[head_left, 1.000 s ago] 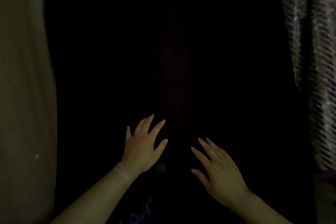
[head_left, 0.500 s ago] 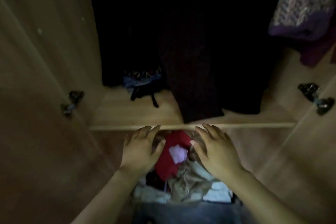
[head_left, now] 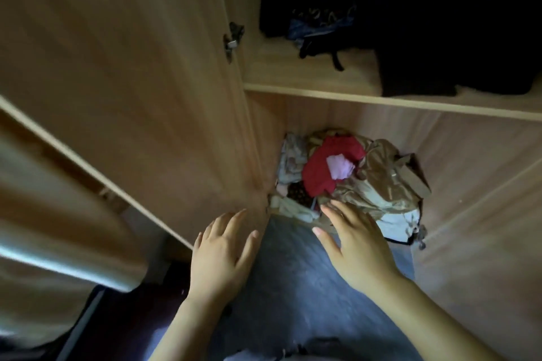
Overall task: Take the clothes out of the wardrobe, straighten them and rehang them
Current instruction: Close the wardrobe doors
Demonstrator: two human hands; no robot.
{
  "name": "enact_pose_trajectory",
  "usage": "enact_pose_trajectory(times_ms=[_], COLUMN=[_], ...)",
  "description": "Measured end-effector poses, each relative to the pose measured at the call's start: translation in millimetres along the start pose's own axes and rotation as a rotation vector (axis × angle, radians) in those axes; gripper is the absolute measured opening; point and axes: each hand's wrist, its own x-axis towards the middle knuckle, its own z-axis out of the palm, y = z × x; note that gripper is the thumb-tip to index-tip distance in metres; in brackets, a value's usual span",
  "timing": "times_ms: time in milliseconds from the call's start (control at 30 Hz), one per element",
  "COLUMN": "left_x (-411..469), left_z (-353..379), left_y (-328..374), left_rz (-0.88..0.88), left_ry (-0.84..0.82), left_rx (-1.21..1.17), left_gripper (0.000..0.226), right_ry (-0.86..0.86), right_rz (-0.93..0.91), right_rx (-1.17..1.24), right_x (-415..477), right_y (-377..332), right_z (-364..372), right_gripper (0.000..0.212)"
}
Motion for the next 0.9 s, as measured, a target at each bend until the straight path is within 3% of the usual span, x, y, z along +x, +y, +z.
enact_pose_trajectory(times_ms=[200, 400, 533, 733, 900], left_x=[-33, -46, -42, -34, -13], left_z=[-45, -87, -107, -118, -125], left_y=[-84, -157, -188, -214, -211], left_rz=[-0.051, -0.072, -0.048, 0.009, 0.083], left_ry=[0.078, 0.144, 0.161, 0.142, 0.127], left_rx=[-0.029, -0.074, -0.09, -0.114, -0.096], left_gripper=[0.053, 0.061, 0.061, 0.063, 0.063], right_ry=[-0.005, 0.111, 0.247, 0.611, 0.681], right_rz=[-0.14, -0.297, -0.197, -0.11, -0.137], right_rx=[0.097, 0.306, 0.363, 0.498, 0.513], right_x=[6, 46, 66, 84, 84], right_y=[-107, -226, -284, -311, -306], right_z=[22, 19, 17, 30, 35], right_gripper=[0.061, 0.052, 0.061, 0.063, 0.055])
